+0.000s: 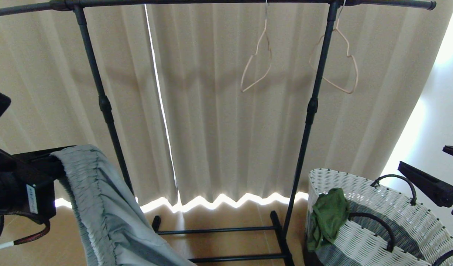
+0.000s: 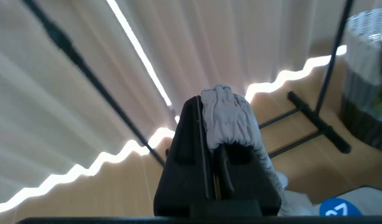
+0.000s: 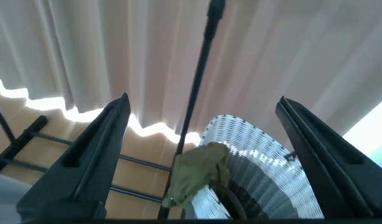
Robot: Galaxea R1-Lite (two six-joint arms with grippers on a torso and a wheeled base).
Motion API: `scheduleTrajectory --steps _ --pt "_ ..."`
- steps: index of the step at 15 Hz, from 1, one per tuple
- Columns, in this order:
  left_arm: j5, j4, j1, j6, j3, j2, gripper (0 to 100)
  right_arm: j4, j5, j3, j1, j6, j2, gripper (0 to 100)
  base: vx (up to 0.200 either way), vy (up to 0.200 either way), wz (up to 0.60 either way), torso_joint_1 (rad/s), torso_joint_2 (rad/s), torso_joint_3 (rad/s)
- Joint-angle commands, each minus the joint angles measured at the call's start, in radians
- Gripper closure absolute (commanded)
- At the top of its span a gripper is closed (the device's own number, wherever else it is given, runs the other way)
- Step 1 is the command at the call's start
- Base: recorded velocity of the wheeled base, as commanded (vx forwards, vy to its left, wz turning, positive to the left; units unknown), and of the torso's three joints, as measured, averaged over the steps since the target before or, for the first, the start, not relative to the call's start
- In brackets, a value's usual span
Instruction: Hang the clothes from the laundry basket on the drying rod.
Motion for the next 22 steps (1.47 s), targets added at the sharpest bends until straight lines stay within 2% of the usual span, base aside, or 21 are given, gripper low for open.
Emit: scheduleTrajectory --steps 1,6,15,19,22 --pt "-0.001 0.0 0.017 -0.001 0.014 -0.024 100 -0.001 0.0 0.013 -0.001 0.001 -0.029 0 0.0 0.0 0.0 0.0 0.0 0.0" --pt "-0.001 0.0 0.022 0.001 0.034 -0.03 100 -0.138 -0.001 0.039 -0.003 -0.013 -0.016 0 0.0 0.0 0.0 0.0 0.0 0.0" --pt "-0.001 0.0 0.028 -0.004 0.086 -0.064 100 -0.136 -0.001 0.06 -0.003 -0.016 -0.034 0 0.0 0.0 0.0 0.004 -0.01 -0.003" --pt "-0.001 0.002 0.03 -0.001 0.081 -0.078 100 -0.136 -0.001 0.065 -0.003 -0.016 -0.037 0 0.0 0.0 0.0 0.135 -0.18 -0.196" --pt "-0.001 0.0 0.03 0.001 0.075 -0.078 100 -0.132 0.0 0.066 -0.003 -0.016 -0.035 0 0.0 0.0 0.0 0.175 -0.59 -0.261"
